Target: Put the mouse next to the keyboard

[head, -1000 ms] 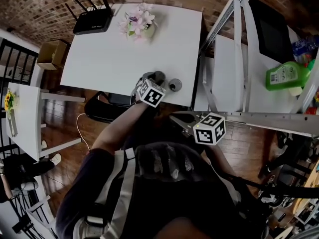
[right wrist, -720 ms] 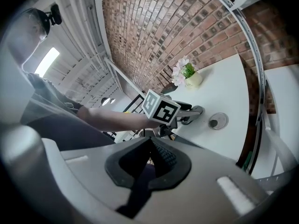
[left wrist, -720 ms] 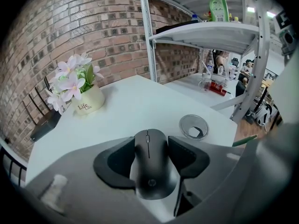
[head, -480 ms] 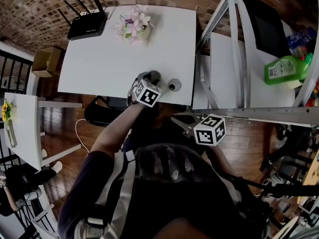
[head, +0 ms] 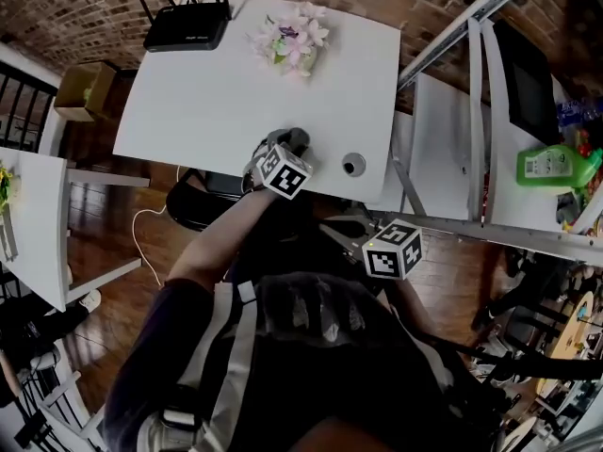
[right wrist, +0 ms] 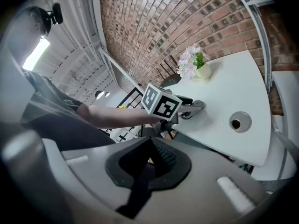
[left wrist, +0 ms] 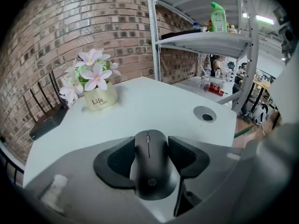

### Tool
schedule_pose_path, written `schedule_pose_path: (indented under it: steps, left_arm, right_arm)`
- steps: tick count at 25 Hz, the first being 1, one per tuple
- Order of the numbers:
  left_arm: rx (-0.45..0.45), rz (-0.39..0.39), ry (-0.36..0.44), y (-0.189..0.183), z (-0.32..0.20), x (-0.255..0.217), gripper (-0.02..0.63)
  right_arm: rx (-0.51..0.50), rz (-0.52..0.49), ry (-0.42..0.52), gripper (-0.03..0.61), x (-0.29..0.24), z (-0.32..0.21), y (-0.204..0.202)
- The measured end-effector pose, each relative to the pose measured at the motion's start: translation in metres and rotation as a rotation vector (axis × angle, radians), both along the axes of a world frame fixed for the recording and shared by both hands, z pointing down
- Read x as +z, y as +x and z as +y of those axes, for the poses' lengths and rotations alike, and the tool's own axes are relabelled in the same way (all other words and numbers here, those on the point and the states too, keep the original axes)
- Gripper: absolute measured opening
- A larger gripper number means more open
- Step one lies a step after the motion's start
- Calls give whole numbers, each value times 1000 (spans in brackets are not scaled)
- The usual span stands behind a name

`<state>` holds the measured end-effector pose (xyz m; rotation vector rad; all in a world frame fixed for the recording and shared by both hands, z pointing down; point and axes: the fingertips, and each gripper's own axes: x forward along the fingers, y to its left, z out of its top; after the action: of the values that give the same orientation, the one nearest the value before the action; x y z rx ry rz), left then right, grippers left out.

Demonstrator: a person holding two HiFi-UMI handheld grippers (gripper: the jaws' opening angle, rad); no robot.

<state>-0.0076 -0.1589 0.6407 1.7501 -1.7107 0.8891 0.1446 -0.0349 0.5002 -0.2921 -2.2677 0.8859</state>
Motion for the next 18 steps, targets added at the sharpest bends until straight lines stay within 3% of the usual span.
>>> schedule_pose_path:
  steps: [18]
  left_arm:
    - [-36,-4,18,-69,37,-3,232]
  right_arm:
    - [-39,22,11,3,7,14,-46]
